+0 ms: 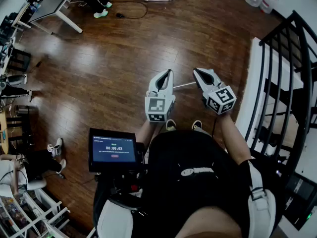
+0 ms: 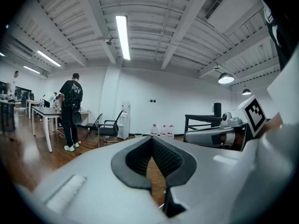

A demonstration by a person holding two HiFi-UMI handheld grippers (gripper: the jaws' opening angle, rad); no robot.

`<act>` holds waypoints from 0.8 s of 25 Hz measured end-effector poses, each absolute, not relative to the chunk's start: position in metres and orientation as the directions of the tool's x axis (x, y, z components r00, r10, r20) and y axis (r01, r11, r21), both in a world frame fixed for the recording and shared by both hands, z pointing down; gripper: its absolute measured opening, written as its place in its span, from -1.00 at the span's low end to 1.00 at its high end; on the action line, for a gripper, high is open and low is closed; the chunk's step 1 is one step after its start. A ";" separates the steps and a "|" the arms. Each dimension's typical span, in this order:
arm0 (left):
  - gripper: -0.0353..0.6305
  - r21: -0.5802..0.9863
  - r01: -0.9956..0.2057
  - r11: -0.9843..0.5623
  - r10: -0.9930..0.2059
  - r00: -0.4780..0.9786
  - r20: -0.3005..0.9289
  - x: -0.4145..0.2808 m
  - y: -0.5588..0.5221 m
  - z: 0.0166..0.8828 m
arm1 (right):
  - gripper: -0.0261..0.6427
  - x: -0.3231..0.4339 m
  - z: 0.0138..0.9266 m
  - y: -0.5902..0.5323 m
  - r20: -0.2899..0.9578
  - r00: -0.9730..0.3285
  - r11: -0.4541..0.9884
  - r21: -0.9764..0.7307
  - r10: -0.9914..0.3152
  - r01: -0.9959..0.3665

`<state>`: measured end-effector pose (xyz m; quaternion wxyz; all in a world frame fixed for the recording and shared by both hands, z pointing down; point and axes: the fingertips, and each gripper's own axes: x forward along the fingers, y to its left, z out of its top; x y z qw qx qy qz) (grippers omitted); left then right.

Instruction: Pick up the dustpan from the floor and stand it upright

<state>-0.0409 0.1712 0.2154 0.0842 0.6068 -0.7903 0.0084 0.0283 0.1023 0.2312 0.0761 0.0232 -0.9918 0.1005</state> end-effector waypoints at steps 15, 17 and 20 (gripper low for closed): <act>-0.83 0.105 -0.884 0.455 -0.882 -0.432 0.186 -0.112 0.225 0.250 | -0.91 0.000 0.263 0.121 0.228 -0.970 0.990 -0.126 0.085 0.057; -0.83 0.100 -0.871 0.480 -0.868 -0.456 0.198 -0.120 0.228 0.255 | -0.91 -0.013 0.269 0.119 0.234 -0.965 0.987 -0.134 0.118 0.088; -0.83 0.090 -0.845 0.527 -0.839 -0.500 0.217 -0.145 0.223 0.264 | -0.91 -0.046 0.282 0.108 0.248 -0.952 0.979 -0.141 0.179 0.147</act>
